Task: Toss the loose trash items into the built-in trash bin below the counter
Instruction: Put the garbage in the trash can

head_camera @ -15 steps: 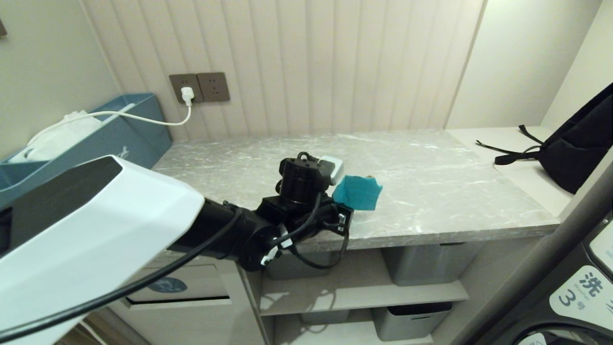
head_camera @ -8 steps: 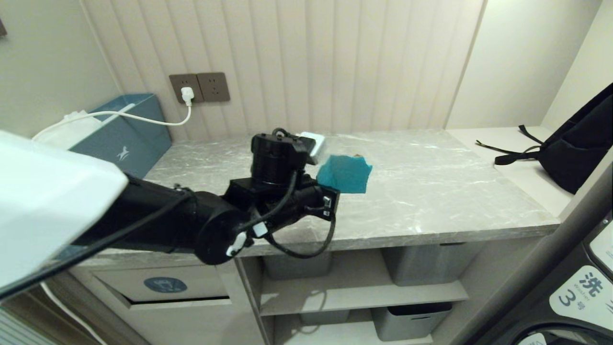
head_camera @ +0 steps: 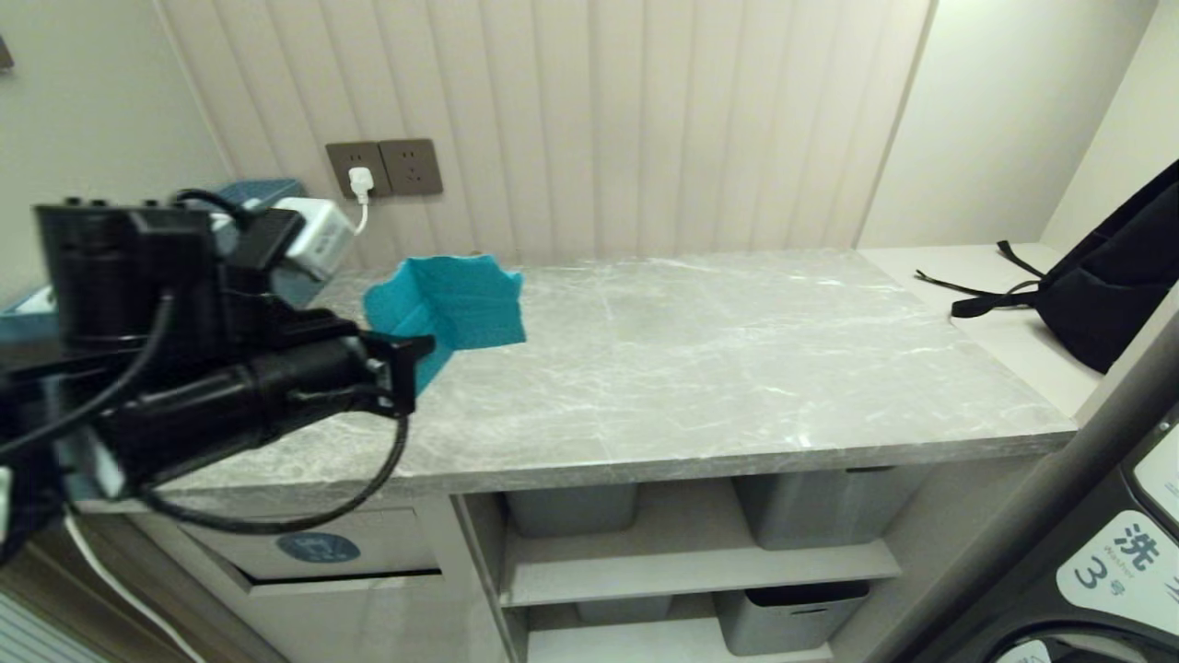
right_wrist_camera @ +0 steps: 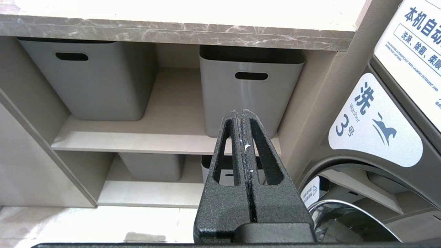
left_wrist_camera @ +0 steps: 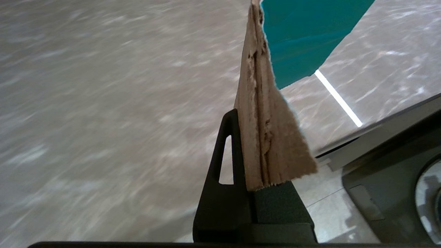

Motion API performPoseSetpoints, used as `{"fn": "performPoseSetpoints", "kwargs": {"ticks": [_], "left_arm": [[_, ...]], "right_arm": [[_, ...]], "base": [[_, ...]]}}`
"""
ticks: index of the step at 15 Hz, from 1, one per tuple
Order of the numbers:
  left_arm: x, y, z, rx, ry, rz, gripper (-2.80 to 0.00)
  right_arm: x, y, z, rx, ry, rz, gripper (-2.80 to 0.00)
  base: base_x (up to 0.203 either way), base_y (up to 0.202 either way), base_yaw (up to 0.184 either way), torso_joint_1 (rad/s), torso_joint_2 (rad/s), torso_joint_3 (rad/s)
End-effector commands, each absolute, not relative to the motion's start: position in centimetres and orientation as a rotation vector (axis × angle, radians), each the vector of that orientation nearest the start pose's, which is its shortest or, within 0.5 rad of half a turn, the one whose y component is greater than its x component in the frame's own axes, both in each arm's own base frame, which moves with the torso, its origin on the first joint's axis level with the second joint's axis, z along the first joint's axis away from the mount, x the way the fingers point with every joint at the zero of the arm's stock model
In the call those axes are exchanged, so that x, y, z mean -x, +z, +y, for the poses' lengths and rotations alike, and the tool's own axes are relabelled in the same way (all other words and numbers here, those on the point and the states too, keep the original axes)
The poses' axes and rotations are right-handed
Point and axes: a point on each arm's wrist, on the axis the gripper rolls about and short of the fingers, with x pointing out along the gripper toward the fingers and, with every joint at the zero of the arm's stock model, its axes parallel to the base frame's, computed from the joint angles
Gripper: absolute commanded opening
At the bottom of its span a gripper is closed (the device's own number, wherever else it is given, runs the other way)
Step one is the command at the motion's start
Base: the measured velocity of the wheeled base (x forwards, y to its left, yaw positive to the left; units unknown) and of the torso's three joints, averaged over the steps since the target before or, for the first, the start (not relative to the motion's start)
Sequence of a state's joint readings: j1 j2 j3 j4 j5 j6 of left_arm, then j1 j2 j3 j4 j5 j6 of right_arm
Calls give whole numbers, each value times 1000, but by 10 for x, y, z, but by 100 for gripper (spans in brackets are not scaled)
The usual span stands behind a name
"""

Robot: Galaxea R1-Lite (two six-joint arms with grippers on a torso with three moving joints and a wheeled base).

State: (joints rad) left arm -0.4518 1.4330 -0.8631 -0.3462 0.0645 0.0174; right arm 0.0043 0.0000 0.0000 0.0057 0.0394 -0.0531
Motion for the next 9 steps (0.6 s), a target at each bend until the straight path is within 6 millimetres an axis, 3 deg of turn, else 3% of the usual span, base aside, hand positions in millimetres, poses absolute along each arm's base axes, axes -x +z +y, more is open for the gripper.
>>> {"fn": "performPoseSetpoints", "kwargs": {"ticks": [1, 4, 9], "left_arm": [[-164, 244, -50, -75, -295, 150, -280], [-106, 209, -21, -113, -262, 143, -280], [-35, 150, -5, -125, -174, 62, -280]], "right_arm": [[23, 75, 1, 54, 45, 3, -280], [23, 75, 1, 54, 45, 3, -280], [23, 75, 1, 54, 45, 3, -280]], "base": [[0, 0, 0, 0, 0, 0], [0, 0, 0, 0, 0, 0], [0, 0, 0, 0, 0, 0]]}}
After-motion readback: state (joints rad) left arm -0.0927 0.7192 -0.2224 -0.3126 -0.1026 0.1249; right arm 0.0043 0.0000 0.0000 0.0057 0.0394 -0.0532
